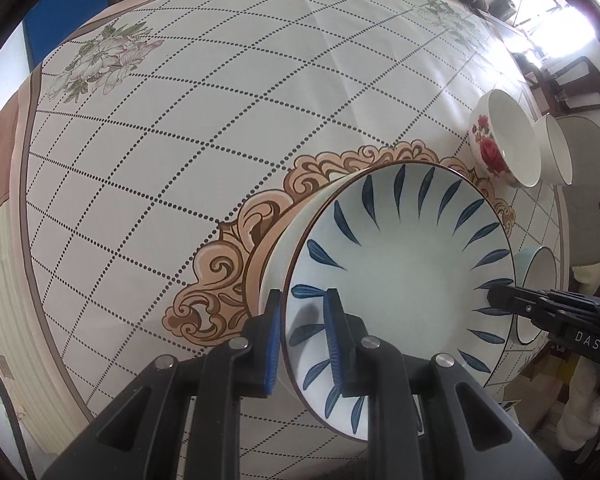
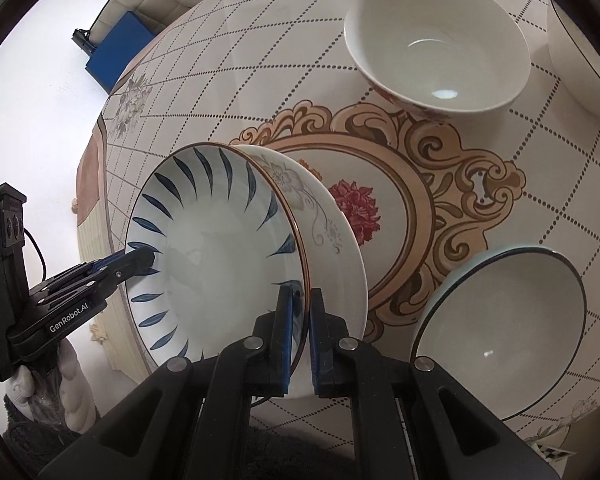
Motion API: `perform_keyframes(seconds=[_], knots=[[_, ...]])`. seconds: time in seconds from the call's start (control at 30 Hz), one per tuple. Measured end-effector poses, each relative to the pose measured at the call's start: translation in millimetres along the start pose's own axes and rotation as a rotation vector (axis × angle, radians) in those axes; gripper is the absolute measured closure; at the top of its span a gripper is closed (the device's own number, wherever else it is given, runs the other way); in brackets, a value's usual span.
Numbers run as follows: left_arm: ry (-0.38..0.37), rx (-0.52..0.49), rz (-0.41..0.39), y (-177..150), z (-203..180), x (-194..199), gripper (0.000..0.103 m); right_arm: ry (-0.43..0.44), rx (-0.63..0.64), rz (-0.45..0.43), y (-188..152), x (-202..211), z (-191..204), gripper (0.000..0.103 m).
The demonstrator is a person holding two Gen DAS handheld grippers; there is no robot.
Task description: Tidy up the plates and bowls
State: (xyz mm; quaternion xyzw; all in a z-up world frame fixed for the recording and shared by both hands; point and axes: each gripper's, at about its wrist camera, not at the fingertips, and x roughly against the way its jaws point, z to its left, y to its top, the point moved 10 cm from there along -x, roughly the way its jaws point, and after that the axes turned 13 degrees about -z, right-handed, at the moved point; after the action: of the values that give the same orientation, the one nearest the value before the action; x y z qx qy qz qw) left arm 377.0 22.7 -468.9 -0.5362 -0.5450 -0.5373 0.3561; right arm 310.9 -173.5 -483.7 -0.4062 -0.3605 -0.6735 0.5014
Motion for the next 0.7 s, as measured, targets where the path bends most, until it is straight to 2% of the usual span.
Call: perform_keyframes(seconds=[0.43,0.7], knots=[[0.083,-0.031,0.025,-15.8,-1.0,-23.7,0.085,-0.046,0.044,0.023,-13.6,-15.9,-5.4,0.094],[0.082,-0.033,0.042,-26.1,-11.4,-34.9,0.085,-0.089,0.078,0.026,-9.5,-22.0,-3.4,0.094]])
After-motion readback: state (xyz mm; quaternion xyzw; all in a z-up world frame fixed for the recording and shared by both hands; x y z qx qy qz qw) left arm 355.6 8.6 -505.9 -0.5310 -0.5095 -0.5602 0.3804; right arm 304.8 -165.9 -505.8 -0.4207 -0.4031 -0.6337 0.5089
